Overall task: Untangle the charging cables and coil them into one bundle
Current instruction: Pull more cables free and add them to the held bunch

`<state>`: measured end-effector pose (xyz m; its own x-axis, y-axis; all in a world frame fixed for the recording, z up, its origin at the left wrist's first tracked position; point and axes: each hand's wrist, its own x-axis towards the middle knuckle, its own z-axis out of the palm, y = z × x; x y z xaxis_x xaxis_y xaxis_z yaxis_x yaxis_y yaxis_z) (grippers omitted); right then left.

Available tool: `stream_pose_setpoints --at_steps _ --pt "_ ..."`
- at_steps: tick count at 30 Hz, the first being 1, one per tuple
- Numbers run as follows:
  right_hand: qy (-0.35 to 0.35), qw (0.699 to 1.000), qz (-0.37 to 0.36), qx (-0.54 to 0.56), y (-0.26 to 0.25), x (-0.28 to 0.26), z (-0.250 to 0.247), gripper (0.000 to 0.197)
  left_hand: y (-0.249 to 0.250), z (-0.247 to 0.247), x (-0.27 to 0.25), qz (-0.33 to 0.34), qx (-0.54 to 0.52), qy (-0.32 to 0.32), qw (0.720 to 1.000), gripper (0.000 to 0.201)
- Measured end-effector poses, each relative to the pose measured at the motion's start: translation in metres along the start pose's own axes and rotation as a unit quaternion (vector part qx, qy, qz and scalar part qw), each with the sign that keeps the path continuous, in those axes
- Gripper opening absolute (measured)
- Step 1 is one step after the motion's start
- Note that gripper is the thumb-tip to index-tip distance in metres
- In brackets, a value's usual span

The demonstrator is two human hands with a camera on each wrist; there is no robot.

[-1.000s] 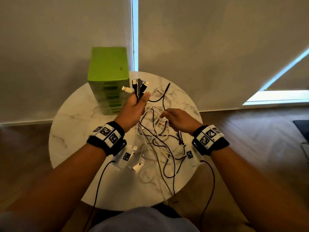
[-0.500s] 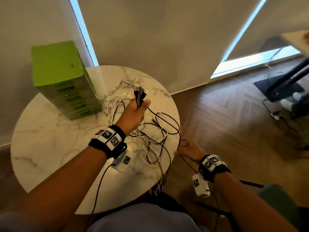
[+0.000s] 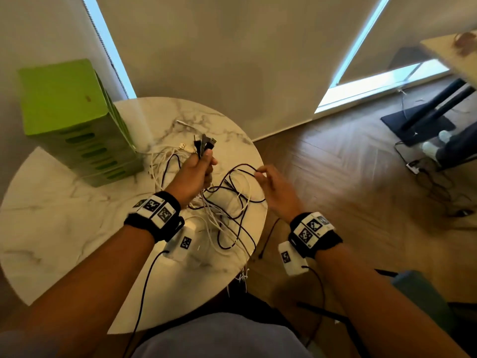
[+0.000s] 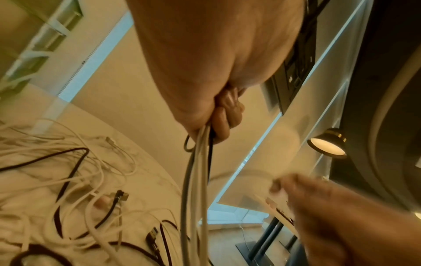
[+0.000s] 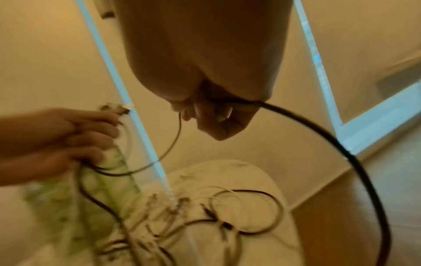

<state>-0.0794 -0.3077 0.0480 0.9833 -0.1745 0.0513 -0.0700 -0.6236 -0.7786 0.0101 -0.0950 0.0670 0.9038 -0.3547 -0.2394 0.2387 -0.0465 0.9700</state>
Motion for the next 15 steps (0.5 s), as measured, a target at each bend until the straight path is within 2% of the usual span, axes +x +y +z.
stream_pose_setpoints --at_steps 2,4,6,7,8,11,15 --pt "-0.052 0.997 0.057 -0.029 0.041 -0.001 -0.005 0.020 0.006 -0.009 0.002 0.011 -0.054 0.011 0.998 0.033" --pt "-0.161 0.979 0.118 -0.037 0.078 -0.008 -0.003 0.021 0.009 -0.016 0.004 0.017 -0.115 0.023 0.993 0.033" --pt "-0.270 0.951 0.119 -0.087 0.089 -0.016 0.004 0.017 0.011 -0.019 0.002 0.016 -0.156 0.025 0.987 0.034" --pt "-0.303 0.941 0.108 -0.107 0.084 -0.018 0.009 0.015 0.011 -0.021 0.001 0.017 -0.168 0.024 0.985 0.034" --pt "-0.318 0.937 0.097 -0.113 0.075 -0.018 0.013 0.019 0.011 -0.020 -0.001 0.016 -0.180 0.020 0.983 0.035" --pt "-0.301 0.951 0.046 -0.055 0.026 -0.013 0.028 0.051 0.008 -0.020 -0.005 0.007 -0.210 0.013 0.978 0.037" --pt "-0.280 0.953 -0.008 0.111 -0.038 0.002 0.051 0.059 0.009 -0.022 -0.010 -0.005 -0.221 -0.017 0.975 0.036"
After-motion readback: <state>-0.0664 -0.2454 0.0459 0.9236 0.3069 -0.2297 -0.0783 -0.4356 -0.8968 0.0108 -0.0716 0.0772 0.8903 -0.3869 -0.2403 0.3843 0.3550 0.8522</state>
